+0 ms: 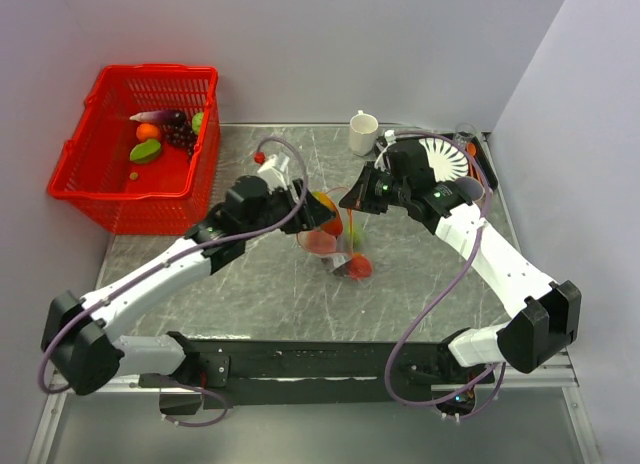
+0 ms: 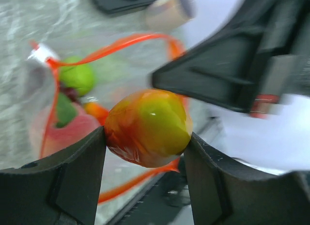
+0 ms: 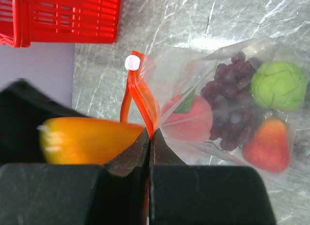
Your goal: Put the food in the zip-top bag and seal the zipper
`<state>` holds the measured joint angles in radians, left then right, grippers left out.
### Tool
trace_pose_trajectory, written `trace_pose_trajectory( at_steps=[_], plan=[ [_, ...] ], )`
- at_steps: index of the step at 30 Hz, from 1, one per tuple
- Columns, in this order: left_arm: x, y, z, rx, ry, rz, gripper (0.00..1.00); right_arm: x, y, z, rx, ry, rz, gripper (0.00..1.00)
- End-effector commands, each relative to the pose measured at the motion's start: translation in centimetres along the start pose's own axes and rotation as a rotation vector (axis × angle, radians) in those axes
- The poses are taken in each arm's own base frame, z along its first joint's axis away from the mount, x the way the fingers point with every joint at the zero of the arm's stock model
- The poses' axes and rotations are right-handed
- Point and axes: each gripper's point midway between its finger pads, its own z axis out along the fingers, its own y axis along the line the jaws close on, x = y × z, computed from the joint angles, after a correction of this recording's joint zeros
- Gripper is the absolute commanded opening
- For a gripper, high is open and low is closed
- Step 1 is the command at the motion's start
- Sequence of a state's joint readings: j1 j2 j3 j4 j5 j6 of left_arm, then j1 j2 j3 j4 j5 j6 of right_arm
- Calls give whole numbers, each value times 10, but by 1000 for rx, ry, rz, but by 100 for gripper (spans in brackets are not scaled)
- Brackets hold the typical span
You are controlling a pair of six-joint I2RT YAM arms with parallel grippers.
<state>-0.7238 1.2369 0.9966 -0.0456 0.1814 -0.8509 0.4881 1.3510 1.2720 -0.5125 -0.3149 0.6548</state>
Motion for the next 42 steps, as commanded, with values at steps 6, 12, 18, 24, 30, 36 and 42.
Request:
trace_pose_trajectory(
  at_steps=[6, 12, 18, 24, 30, 36, 42],
  plan=[
    [10, 21, 26, -107, -7, 119, 68, -22, 17, -9, -40, -69, 12, 0],
    [-2, 4, 20, -86, 3, 175, 99, -24, 11, -10, -8, -91, 18, 0],
    [-3, -4, 8, -72, 18, 194, 99, -19, 2, -3, 14, -75, 22, 0],
    [-19, -5, -16, -128, -40, 219, 83, -18, -1, 0, 16, -71, 24, 0],
    [-30, 6, -38, -215, -82, 253, 51, -18, -2, 1, 17, -67, 25, 0],
    [-24, 25, -42, -280, -85, 250, 27, -17, -2, 1, 13, -67, 26, 0],
    [-12, 21, -20, -229, -40, 200, 7, -15, -3, 1, 12, -69, 33, 0]
  ],
)
